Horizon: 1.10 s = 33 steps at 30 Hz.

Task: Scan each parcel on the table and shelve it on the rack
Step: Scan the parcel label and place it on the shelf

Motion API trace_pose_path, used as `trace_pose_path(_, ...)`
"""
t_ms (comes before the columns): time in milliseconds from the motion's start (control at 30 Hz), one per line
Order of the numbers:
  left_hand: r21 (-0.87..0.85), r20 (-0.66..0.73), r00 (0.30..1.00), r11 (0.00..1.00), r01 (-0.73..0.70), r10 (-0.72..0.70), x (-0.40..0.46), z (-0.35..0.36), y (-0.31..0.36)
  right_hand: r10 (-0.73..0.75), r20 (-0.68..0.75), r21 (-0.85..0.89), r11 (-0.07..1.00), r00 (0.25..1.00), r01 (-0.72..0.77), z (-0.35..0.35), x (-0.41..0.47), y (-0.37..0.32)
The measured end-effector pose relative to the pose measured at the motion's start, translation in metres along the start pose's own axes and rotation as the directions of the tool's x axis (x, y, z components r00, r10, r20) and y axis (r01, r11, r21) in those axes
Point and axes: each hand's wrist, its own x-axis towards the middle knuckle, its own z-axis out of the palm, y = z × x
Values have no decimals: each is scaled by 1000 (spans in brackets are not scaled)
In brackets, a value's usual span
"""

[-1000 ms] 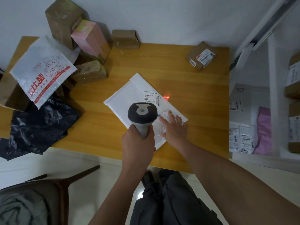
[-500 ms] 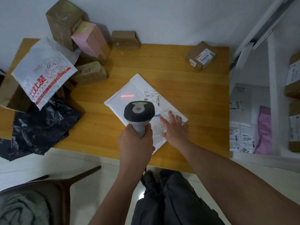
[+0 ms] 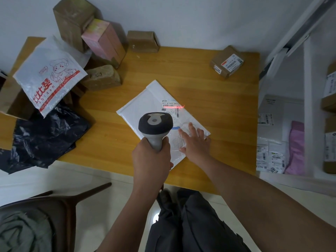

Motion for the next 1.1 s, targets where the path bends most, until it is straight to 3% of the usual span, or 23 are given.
trace_pose_path(233,-86,-30,999,996,16,-19,-4,0,-2,9,-24,57,998,1000,-8,-6,4,0)
trace_pose_path(400,-108,-100,994,994,22,-33,-3,-3,-11,222,-216,216,961,951,-175,-24,12,7)
trace_pose_path(600,-99,-113,992,994,50,-61,-6,-6,-27,360,-77,259,908,930,-330,-21,19,20)
trace_pose_path(867,-154,-130,991,988,7,-27,-32,-20,-50,227,-155,465,875,961,-132,-15,-17,11)
trace_pose_path(1000,-179,-127,992,983,-44,21,-64,-26,-63,242,-209,629,775,947,-60,-11,-56,17)
trace_pose_path(1100,-181,-123,990,979,-90,68,-98,-31,-77,322,-161,768,634,933,-86,-1,-83,28)
